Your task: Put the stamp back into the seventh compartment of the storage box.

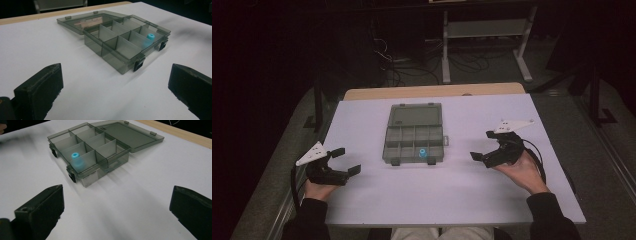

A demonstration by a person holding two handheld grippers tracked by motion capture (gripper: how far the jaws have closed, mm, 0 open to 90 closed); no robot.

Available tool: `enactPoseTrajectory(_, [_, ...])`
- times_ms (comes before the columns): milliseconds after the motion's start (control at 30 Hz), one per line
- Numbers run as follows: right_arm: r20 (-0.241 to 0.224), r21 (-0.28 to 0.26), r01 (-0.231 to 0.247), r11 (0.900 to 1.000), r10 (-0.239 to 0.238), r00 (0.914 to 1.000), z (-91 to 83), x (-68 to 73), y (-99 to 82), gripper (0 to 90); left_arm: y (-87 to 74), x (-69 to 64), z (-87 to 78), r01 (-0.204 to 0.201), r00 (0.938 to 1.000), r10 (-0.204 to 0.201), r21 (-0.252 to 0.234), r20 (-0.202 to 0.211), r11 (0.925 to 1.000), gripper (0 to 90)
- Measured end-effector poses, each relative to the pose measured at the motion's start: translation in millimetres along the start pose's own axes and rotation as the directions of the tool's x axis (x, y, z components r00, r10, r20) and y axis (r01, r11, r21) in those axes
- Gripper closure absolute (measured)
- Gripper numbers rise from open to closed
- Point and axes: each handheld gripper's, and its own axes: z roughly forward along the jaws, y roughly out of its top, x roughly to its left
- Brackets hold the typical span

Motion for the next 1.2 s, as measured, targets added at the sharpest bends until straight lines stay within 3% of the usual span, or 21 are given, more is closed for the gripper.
enactPoseTrajectory(700, [0.048, -0.069, -0.06, 0.9958, 0.063, 0.9968, -25.1, -5.0, -43.6, 0.0, 0.0, -0.7, 0.4, 0.001, 1.0, -0.001, 0.0, 0.003, 1.0, 0.0])
enactPoseTrajectory(933, [0.071, -0.148, -0.077, 0.9859, 0.089, 0.9935, -43.2, -5.6, -58.5, 0.0, 0.0, -1.0, 0.4, 0.001, 1.0, -0.001, 0.001, 0.002, 1.0, 0.0])
enactPoseTrajectory(1200, [0.089, -0.189, -0.084, 0.9784, 0.102, 0.9908, -54.3, -6.4, -67.5, 0.0, -0.1, -1.0, 0.6, 0.001, 1.0, -0.001, 0.003, 0.003, 1.0, 0.0])
